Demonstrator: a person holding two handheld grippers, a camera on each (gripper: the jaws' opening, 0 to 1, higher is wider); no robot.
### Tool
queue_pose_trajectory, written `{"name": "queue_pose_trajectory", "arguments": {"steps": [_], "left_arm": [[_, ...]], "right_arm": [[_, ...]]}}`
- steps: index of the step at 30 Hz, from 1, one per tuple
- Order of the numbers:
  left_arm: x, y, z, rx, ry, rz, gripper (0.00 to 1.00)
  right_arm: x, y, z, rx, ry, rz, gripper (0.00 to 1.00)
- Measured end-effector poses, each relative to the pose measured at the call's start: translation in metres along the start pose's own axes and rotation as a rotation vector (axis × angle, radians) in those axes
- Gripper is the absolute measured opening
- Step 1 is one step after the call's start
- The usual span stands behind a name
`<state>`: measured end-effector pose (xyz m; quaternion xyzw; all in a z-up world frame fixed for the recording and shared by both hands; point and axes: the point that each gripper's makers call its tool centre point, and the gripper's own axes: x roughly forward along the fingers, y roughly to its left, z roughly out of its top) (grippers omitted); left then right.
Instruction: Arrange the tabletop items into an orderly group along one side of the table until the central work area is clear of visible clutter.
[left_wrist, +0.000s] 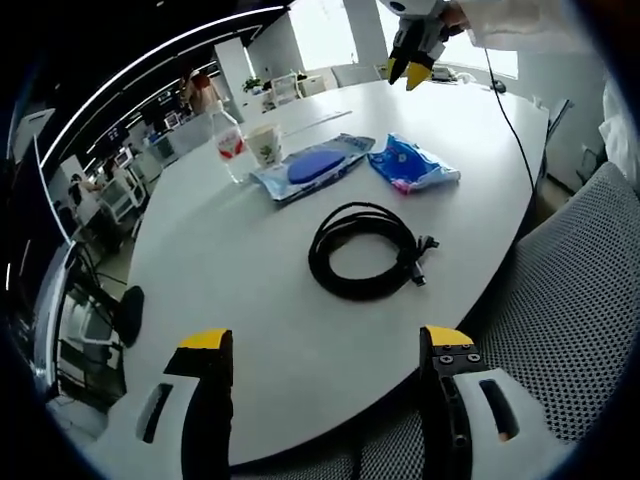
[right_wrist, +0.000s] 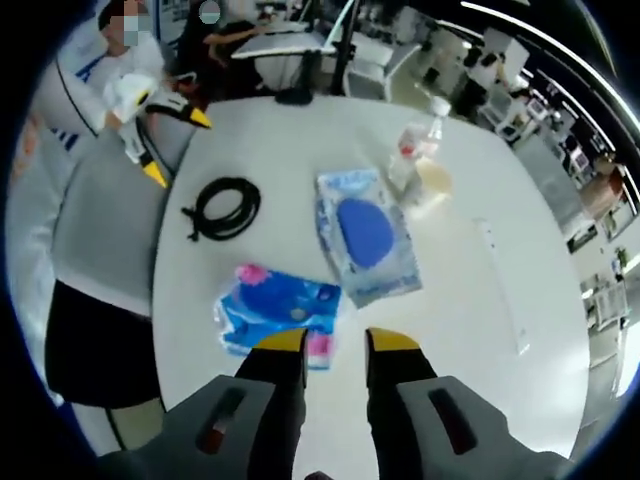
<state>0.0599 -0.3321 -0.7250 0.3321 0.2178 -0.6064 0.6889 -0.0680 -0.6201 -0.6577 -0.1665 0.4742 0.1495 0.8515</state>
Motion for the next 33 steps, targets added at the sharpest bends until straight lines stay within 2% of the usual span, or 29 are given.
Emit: {"name": "queue_pose_trajectory", "arguments": {"steps": [6, 8, 9, 10, 16, 18, 23, 26, 31, 33], "left_arm": [[0.003, -0.002, -0.003, 0.024, 0.051, 0.024, 0.77], [0.003, -0.005, 0.003, -0.017, 0.047, 0.047, 0.78], [0.003, -0.005, 0.006, -0.031, 0.044, 0.061, 0.78], [0.003, -0.007, 0.011, -0.053, 0.043, 0.081, 0.78], [0.008, -0.016, 0.046, -0.068, 0.025, 0.133, 0.78], [0.011, -0.016, 0.057, -0.073, 0.011, 0.145, 0.78], [0.025, -0.014, 0.089, -0.135, -0.032, 0.114, 0.78], [0.036, -0.006, 0.101, -0.18, -0.021, 0.083, 0.75], [0.052, 0.01, 0.117, -0.353, -0.056, 0.036, 0.72], [0.06, 0.018, 0.121, -0.451, -0.07, 0.016, 0.69]], "right_arm": [[-0.004, 0.006, -0.028, 0.019, -0.013, 0.023, 0.19], [-0.007, 0.01, -0.035, 0.089, -0.03, 0.025, 0.18], [-0.01, 0.011, -0.036, 0.122, -0.063, 0.026, 0.18], [-0.012, 0.012, -0.038, 0.154, -0.094, 0.027, 0.18], [-0.026, 0.016, -0.053, 0.249, -0.157, 0.033, 0.2], [-0.032, 0.014, -0.052, 0.278, -0.212, 0.016, 0.2], [-0.044, 0.015, -0.052, 0.412, -0.317, -0.003, 0.22], [-0.045, 0.019, -0.05, 0.494, -0.392, 0.011, 0.23], [-0.038, 0.027, -0.055, 0.56, -0.386, 0.021, 0.24], [-0.035, 0.03, -0.057, 0.567, -0.371, 0.022, 0.23]]}}
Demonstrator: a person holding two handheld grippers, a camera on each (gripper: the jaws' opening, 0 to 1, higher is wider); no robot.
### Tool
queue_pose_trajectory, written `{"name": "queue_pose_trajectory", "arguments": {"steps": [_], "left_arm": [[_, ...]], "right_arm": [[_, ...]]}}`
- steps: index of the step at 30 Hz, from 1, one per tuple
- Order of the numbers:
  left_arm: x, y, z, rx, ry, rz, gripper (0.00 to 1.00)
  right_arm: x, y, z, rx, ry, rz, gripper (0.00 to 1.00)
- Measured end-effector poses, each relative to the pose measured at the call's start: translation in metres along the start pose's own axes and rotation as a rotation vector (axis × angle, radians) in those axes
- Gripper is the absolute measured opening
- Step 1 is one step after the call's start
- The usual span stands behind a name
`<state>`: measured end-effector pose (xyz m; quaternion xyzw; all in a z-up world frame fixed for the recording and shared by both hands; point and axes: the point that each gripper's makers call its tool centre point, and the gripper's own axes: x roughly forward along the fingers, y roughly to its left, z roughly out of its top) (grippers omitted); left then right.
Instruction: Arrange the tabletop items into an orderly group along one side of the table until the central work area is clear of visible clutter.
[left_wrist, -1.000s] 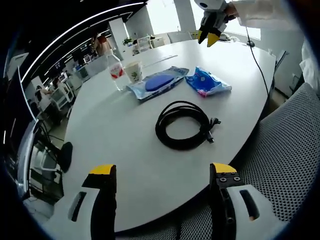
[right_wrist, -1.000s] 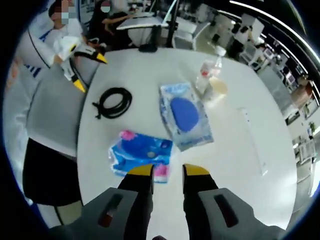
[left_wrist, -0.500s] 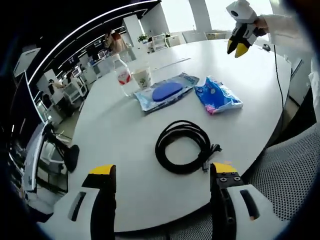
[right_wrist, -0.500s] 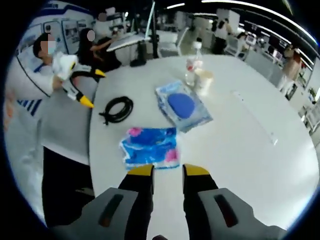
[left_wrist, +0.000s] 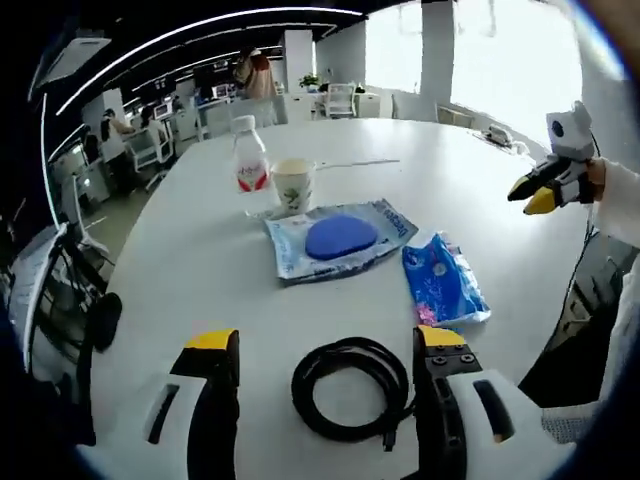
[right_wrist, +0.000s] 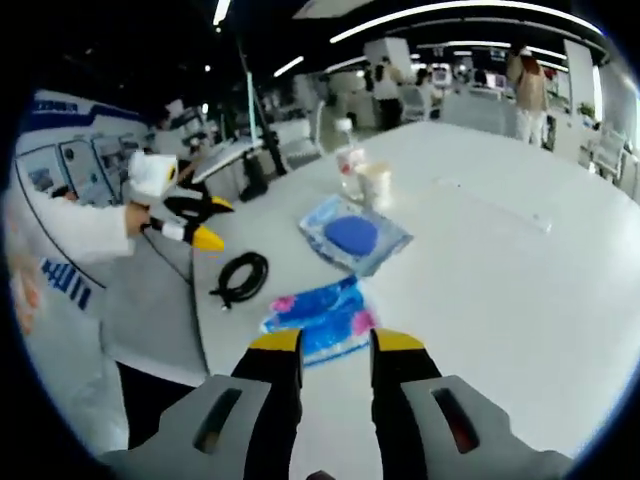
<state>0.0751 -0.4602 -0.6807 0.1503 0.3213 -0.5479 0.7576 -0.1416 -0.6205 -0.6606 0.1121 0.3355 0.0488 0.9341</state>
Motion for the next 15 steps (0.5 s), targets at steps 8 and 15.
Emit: {"name": "queue_pose_trajectory", "arguments": {"steps": [8, 15], "left_arm": [[0.033, 0.026, 0.015, -0.158, 0.01, -0.03, 0.58], [0.066, 0.041, 0.027, -0.182, 0.025, -0.066, 0.56]], "right_arm": [[0.021, -0.006, 0.008, 0.092, -0.002, -0.016, 0.22], [0.064, -0.02, 0.023, 0.119, 0.024, -0.004, 0.21]]}}
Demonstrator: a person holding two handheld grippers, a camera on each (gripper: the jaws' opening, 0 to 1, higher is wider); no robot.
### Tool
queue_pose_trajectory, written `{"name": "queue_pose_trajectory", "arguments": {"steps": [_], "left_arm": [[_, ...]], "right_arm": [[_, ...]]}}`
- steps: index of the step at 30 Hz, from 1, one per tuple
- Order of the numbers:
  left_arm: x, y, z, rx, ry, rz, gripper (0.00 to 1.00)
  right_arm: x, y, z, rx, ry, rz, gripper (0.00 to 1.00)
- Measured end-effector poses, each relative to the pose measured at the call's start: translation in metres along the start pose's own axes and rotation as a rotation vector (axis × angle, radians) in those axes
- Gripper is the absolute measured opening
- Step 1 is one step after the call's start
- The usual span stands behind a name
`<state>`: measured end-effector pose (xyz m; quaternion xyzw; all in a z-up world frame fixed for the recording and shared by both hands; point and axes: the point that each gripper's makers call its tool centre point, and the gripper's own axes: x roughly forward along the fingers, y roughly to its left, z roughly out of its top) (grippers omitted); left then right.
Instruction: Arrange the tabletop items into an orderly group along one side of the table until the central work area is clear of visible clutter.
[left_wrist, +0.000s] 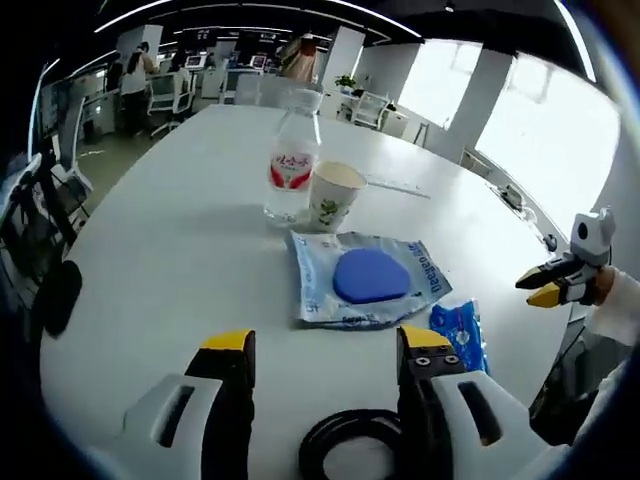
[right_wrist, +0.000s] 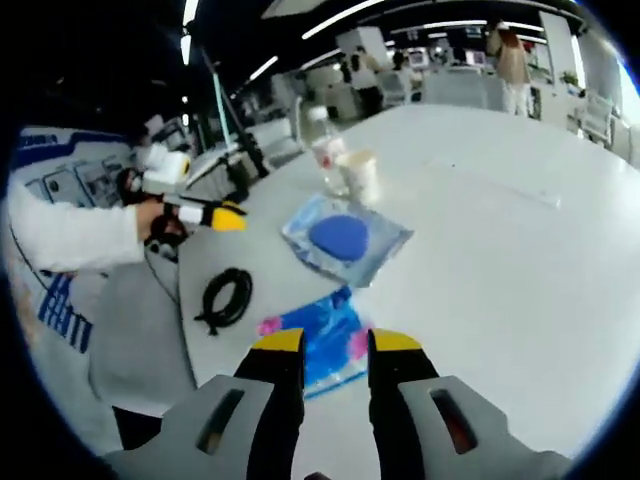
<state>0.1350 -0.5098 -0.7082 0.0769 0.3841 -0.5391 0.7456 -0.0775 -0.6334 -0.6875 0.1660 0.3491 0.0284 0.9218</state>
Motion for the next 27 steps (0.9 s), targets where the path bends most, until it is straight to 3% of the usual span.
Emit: {"name": "queue_pose_trajectory", "arguments": {"steps": [5, 8, 19, 24, 27], "left_arm": [[0.02, 0.006, 0.004, 0.01, 0.034, -0.01, 0.45], [0.031, 0.001, 0.007, -0.03, 0.042, -0.026, 0.39], [0.055, 0.01, -0.006, -0.08, 0.1, 0.018, 0.32], [0.059, 0.009, -0.021, -0.067, 0.169, 0.012, 0.19], [0.06, 0.013, -0.02, -0.078, 0.17, 0.019, 0.08]], "right_arm": [[0.026, -0.015, 0.02, 0.055, -0.008, -0.028, 0.21], [0.046, -0.022, 0.025, 0.083, 0.005, -0.015, 0.21], [0.085, -0.039, 0.016, 0.113, 0.092, -0.032, 0.2], [0.096, -0.042, 0.015, 0.196, 0.091, -0.033, 0.19], [0.106, -0.043, 0.007, 0.201, 0.122, -0.038, 0.13]]}}
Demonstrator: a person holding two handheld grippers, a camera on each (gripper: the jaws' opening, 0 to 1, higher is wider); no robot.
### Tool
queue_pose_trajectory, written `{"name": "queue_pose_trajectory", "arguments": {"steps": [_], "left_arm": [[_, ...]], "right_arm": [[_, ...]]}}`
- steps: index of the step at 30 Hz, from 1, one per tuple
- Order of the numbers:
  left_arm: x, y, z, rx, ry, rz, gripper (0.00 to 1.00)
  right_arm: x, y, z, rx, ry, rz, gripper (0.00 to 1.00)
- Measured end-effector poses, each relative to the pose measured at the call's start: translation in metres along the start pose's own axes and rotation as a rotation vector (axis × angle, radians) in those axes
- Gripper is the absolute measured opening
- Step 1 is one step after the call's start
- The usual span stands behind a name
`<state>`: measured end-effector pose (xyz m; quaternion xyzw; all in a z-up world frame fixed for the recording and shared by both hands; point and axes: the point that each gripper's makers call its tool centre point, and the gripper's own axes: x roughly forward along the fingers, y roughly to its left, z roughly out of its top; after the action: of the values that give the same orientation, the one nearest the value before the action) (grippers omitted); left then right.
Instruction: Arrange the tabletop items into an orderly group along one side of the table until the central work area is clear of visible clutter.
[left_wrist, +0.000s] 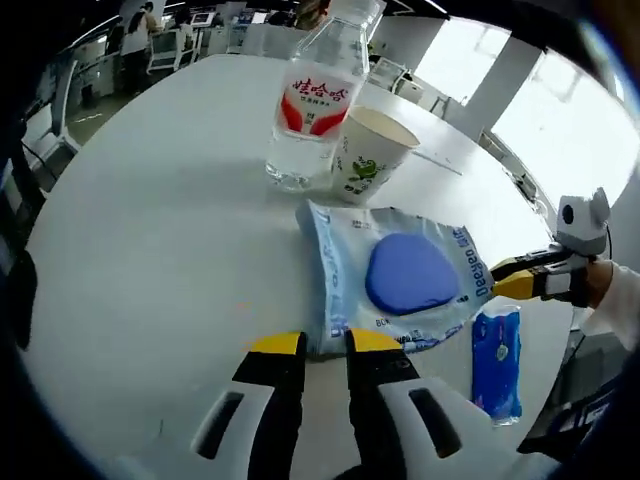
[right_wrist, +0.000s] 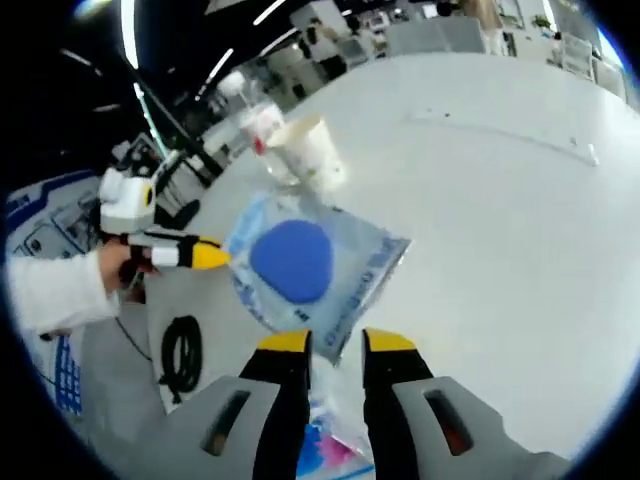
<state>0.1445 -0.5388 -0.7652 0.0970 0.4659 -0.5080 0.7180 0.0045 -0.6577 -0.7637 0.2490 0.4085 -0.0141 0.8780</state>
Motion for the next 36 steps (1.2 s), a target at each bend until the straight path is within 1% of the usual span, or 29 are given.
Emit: {"name": "queue_pose_trajectory", "arguments": {"steps": [1, 2, 3, 4, 5, 6, 7, 8, 9, 11, 13, 15, 19, 22, 24, 26, 29, 34, 36], "left_arm": [[0.0, 0.0, 0.001, -0.028, -0.004, -0.003, 0.08], [0.0, -0.001, 0.001, -0.04, -0.002, -0.007, 0.07], [0.0, 0.0, 0.001, -0.037, -0.002, -0.008, 0.07], [0.0, 0.0, 0.001, -0.034, 0.0, -0.005, 0.06], [-0.001, 0.001, 0.0, -0.028, 0.01, 0.003, 0.03], [-0.001, -0.001, 0.001, -0.024, 0.007, -0.001, 0.02], [-0.002, -0.002, 0.001, -0.016, 0.005, 0.005, 0.01], [-0.005, -0.001, 0.004, 0.005, -0.012, 0.023, 0.0], [-0.007, -0.003, 0.006, 0.009, -0.026, 0.024, 0.0], [-0.011, -0.005, 0.004, 0.008, -0.03, 0.025, 0.0], [-0.015, -0.009, 0.002, 0.028, -0.033, 0.02, 0.0], [-0.018, -0.013, 0.003, 0.045, -0.043, 0.017, 0.0], [-0.03, -0.027, 0.011, 0.07, -0.091, 0.004, 0.0], [-0.038, -0.038, 0.014, 0.088, -0.109, -0.009, 0.0], [-0.042, -0.047, 0.017, 0.111, -0.119, -0.027, 0.0], [-0.047, -0.06, 0.021, 0.147, -0.131, -0.037, 0.0], [-0.047, -0.075, 0.027, 0.211, -0.135, -0.055, 0.0], [-0.048, -0.098, 0.036, 0.246, -0.149, -0.086, 0.0], [-0.046, -0.111, 0.039, 0.285, -0.15, -0.097, 0.0]], "right_arm": [[0.002, 0.001, -0.002, 0.007, 0.006, 0.008, 0.12], [0.004, 0.004, -0.003, 0.026, 0.007, 0.023, 0.08], [0.004, 0.004, -0.002, 0.028, 0.001, 0.019, 0.03], [0.003, 0.004, -0.001, 0.026, -0.006, 0.012, 0.03], [0.003, 0.002, 0.002, 0.02, -0.024, -0.009, 0.02], [0.003, 0.003, 0.005, 0.016, -0.033, -0.006, 0.0], [0.001, 0.006, 0.007, 0.018, -0.039, -0.004, 0.0], [-0.001, 0.007, 0.01, 0.011, -0.049, -0.004, 0.0], [-0.004, 0.008, 0.014, -0.001, -0.065, -0.005, 0.0], [-0.01, 0.008, 0.019, -0.022, -0.085, -0.013, 0.0], [-0.016, 0.008, 0.019, -0.013, -0.087, -0.01, 0.0], [-0.024, 0.009, 0.02, 0.012, -0.103, -0.006, 0.0], [-0.044, 0.014, 0.02, 0.003, -0.141, -0.021, 0.0], [-0.061, 0.018, 0.02, -0.005, -0.174, -0.022, 0.0], [-0.077, 0.019, 0.02, -0.003, -0.195, -0.031, 0.0], [-0.086, 0.019, 0.019, -0.009, -0.208, -0.041, 0.0], [-0.104, 0.016, 0.016, -0.019, -0.226, -0.062, 0.0], [-0.125, 0.007, 0.01, 0.001, -0.256, -0.087, 0.0], [-0.134, 0.0, 0.009, 0.008, -0.268, -0.106, 0.0]]}}
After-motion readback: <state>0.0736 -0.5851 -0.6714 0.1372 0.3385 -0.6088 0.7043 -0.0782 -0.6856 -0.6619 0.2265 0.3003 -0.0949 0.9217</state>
